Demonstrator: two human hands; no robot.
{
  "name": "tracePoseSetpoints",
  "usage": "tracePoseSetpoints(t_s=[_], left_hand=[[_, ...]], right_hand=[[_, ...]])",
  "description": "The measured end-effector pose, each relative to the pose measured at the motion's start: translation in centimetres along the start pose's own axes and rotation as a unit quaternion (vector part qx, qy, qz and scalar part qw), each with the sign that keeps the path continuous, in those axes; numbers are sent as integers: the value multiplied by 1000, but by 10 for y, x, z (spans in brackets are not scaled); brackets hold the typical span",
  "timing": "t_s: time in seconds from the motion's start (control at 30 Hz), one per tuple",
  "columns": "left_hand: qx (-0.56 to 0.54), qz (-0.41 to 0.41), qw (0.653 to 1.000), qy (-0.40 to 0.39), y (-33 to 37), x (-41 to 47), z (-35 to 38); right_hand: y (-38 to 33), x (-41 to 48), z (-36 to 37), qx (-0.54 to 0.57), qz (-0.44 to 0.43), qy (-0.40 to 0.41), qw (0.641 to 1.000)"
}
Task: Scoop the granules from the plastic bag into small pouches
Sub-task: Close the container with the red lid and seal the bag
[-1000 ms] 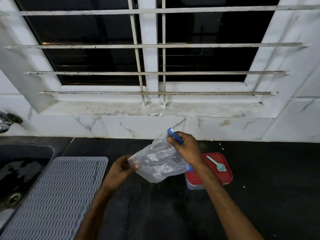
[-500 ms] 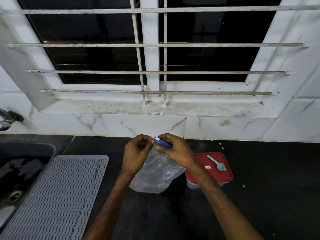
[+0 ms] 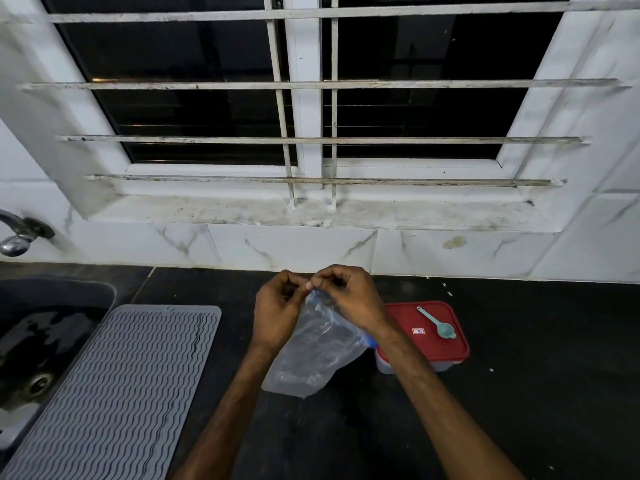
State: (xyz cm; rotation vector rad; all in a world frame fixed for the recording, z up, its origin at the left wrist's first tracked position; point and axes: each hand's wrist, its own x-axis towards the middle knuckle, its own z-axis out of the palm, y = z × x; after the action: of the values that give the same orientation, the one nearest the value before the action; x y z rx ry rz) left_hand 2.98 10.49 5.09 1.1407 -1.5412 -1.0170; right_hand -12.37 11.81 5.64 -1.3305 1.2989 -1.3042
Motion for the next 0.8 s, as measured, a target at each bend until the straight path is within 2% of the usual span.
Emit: tracePoseSetpoints(t_s=[0.13,0.27,0.37,0.57,0.67,0.8], left_hand=[[-22,2,1000,7,-3,-4,2],[19,23,1000,4,-7,-5,4],[26,28,998,47,-8,-2,3],[-40,-34,988,148,-15,8,-28],[-57,-44,980,186,-25,13,-40],[-115,-87,965,220,-31,12,-33]], right_hand=[[1,1,-1,-14,-1,-16,1000],[1,1,0,-61,-19,-21,998],[2,2,1,-107,-21,-1,994],[17,1,-22,-165,15,30,986],[19,-2,-32,-150,21,47,987],[19,-6,-23,-111,-16,113,987]])
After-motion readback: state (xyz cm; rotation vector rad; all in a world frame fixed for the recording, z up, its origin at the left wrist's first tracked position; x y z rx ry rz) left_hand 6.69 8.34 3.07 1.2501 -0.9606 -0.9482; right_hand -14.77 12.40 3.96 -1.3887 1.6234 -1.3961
